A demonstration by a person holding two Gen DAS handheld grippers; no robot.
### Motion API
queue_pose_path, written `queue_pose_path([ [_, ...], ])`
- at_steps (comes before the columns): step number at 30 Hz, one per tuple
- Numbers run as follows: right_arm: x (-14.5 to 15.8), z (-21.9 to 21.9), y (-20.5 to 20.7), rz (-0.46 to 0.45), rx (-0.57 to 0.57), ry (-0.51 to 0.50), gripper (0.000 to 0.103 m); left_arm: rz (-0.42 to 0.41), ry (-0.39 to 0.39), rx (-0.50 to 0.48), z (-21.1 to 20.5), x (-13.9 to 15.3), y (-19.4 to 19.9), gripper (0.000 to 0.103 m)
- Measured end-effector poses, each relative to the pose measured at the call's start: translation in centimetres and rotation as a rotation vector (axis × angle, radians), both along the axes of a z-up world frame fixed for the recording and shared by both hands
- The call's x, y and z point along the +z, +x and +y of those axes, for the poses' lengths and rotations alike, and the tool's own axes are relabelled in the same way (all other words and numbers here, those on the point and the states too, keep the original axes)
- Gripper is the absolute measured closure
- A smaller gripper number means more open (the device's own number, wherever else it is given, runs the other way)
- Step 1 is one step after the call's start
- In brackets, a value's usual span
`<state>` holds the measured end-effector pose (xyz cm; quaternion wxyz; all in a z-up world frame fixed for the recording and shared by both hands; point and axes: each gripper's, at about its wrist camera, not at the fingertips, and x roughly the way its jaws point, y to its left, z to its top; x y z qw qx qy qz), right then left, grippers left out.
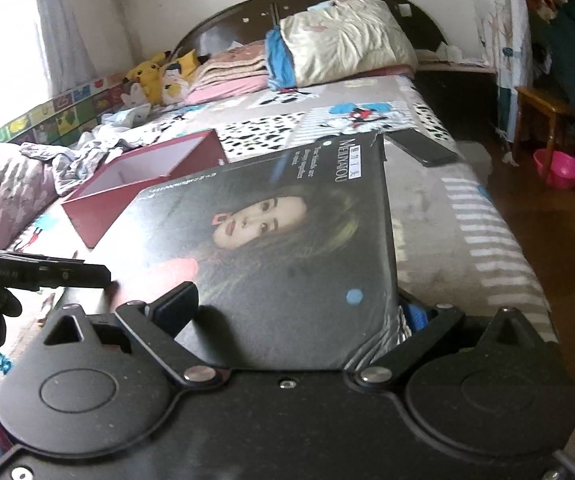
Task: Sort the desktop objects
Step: 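Close both tools on the edges of the album-covered lid, then lift the lid with both tools and carry it over the shoebox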
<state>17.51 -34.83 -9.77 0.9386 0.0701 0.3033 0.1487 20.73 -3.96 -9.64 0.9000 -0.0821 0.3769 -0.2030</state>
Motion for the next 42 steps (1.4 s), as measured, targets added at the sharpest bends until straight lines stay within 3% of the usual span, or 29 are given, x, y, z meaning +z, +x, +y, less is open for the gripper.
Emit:
queue_pose_path([
  [10,1.3,5.1,0.8,-0.027,0.068,0.015,0.003,-0.051,0.015,0.092,5.5,2.3,-1.1,0.021],
  [22,3.2,12.0,4.1,-0.073,0.178,-0.006,0.003,-0.128,0.036,0.194,12.0,5.1,1.2,0.021],
  [42,3.4,19.5,13.0,-0.084,0.236,-0.016,0.003,-0.142,0.015,0.259,19.8,3.8,8.4,0.021],
])
